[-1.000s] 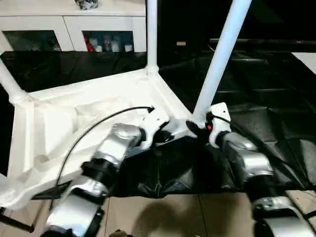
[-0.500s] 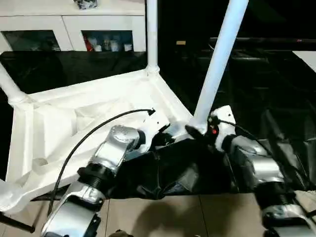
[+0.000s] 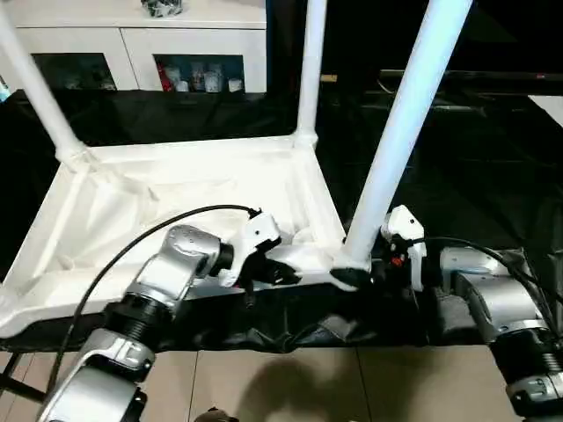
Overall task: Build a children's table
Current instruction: Rotate leg to tighten
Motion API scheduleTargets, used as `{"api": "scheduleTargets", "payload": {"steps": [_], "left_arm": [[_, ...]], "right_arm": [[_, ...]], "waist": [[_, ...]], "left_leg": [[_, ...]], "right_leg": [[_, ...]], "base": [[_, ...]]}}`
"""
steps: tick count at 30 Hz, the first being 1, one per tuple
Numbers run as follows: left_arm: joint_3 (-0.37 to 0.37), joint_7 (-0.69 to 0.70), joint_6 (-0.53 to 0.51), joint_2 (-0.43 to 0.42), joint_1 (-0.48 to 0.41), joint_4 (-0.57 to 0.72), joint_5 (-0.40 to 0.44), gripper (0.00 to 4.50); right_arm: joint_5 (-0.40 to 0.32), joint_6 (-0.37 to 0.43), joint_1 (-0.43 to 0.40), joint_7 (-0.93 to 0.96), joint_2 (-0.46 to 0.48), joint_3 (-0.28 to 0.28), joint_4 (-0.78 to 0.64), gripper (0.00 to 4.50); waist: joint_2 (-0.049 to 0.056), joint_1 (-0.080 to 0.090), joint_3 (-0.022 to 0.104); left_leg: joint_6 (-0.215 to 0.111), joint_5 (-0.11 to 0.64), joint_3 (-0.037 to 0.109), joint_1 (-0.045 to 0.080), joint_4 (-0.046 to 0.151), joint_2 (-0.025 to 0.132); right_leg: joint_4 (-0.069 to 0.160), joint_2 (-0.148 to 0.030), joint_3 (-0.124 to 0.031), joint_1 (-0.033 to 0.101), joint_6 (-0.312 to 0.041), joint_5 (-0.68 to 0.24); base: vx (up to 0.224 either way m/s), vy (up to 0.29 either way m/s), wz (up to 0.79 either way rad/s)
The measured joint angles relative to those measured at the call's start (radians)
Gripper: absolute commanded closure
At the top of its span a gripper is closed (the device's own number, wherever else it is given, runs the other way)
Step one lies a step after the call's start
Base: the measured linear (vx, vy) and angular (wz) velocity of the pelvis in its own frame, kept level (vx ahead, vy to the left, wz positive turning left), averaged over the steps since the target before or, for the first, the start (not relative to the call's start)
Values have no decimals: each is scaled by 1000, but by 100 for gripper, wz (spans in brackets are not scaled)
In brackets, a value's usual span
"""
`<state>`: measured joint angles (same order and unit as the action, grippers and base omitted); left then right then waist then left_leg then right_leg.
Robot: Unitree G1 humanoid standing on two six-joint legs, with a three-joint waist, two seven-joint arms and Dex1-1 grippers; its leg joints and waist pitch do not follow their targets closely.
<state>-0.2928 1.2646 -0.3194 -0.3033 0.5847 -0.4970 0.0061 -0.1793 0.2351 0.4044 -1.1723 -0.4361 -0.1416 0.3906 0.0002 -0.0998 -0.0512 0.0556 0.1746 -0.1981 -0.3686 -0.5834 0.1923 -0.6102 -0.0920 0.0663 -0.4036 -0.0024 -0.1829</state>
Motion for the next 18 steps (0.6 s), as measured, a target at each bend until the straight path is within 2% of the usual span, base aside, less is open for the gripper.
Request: {"api": "scheduleTargets", "payload": {"steps": [2, 3, 10, 16, 18], "left_arm": [[-1, 17, 0, -5, -1, 0, -1, 450], [-1, 23, 0, -6, -1, 0, -2, 450], [-3, 43, -1, -16, -1, 0, -5, 450], [1, 9, -1, -1, 3, -14, 0, 450], [16, -49, -2, 24, 12, -34, 11, 450]], "right_arm": [[-4, 3, -1, -15, -4, -2, -1, 98], [-5, 3, -1, -20, -8, -6, -4, 122], [1, -5, -1, -30, -10, -13, -6, 169], [4, -6, -8, -1, -3, -5, -5, 179], [23, -10, -7, 79, 30, 23, 13, 180]], "waist": [[0, -3, 0], [0, -4, 0], [0, -6, 0], [0, -8, 0], [0, -6, 0]], "left_leg": [[0, 0, 0, 0, 0, 0], [0, 0, 0, 0, -1, 0], [0, 0, 0, 0, -1, 0], [0, 0, 0, 0, -1, 0], [0, 0, 0, 2, -2, 0]], "right_leg": [[0, 0, 0, 0, 0, 0], [0, 0, 0, 0, 0, 0], [0, 0, 0, 0, 0, 0], [0, 0, 0, 0, 0, 0], [-1, 0, -1, 1, 0, 0]], "base": [[0, 0, 0], [0, 0, 0], [0, 0, 0], [0, 0, 0], [0, 0, 0]]}}
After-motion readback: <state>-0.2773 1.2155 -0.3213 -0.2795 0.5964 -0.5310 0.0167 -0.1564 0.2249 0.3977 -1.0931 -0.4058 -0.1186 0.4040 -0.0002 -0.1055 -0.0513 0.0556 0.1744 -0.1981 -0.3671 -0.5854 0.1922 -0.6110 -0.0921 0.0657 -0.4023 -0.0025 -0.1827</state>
